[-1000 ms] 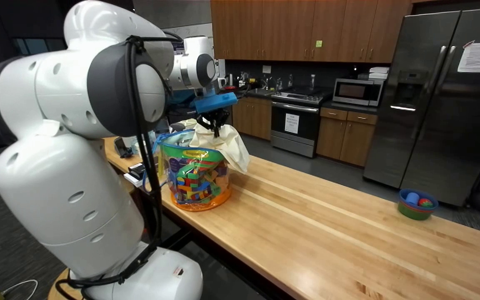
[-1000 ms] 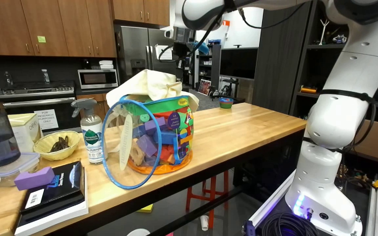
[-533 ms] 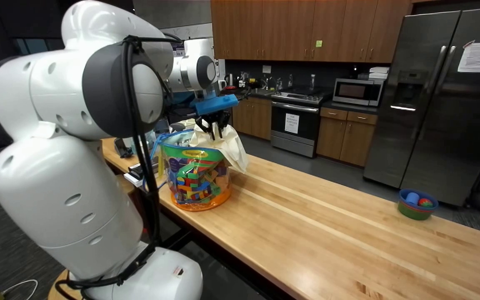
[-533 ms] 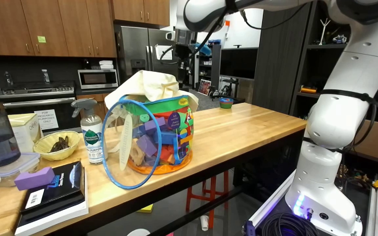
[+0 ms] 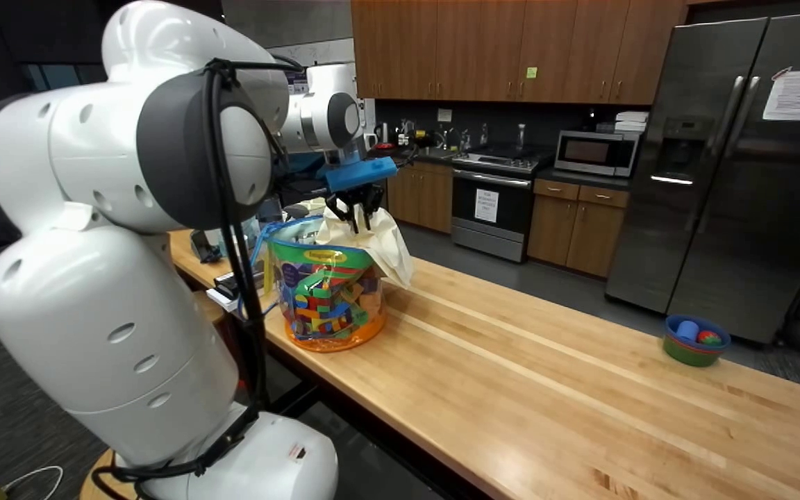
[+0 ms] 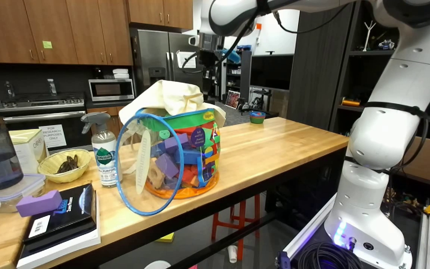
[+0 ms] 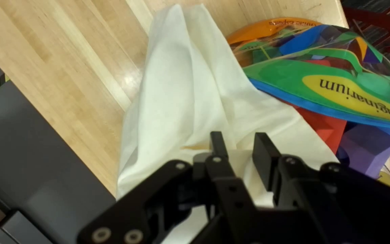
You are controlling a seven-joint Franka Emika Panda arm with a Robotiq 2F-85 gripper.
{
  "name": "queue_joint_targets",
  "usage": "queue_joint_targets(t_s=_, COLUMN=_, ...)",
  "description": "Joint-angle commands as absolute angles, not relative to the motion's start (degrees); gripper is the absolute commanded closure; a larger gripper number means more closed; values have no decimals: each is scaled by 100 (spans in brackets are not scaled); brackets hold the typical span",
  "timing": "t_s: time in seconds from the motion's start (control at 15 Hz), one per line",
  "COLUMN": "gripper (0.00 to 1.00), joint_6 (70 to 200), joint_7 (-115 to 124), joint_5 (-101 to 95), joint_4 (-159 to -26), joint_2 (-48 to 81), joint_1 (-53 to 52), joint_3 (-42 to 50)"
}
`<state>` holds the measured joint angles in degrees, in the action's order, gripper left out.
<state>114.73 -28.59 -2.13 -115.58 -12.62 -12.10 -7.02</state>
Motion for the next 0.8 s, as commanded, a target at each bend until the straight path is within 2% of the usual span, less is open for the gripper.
queue_joint_targets(t_s=0.0, gripper=45, joint_6=11493, joint_7=-2835, joint_5=-198, joint_4=-11571, joint_2=-1245, joint_1=-1181, joint_3=-697)
queue_joint_targets(t_s=0.2, gripper=29, joint_6=11557, joint_7=-2738, joint_5=-225, joint_4=-11671, joint_2=-1325, joint_1=-1119, joint_3=-660)
queue_joint_targets(t_s=0.47, gripper=2, joint_6=11589, joint_7=-2649, joint_5=-236, joint_4=-11849, joint_2=-1488, joint_1=-1000, joint_3=-577)
queue_joint_targets(t_s=0.73, gripper=0, joint_6=11621, joint_7=-2482, joint_5=-241, joint_4=-12054, joint_2=-1709, joint_1=-884, joint_3=-488)
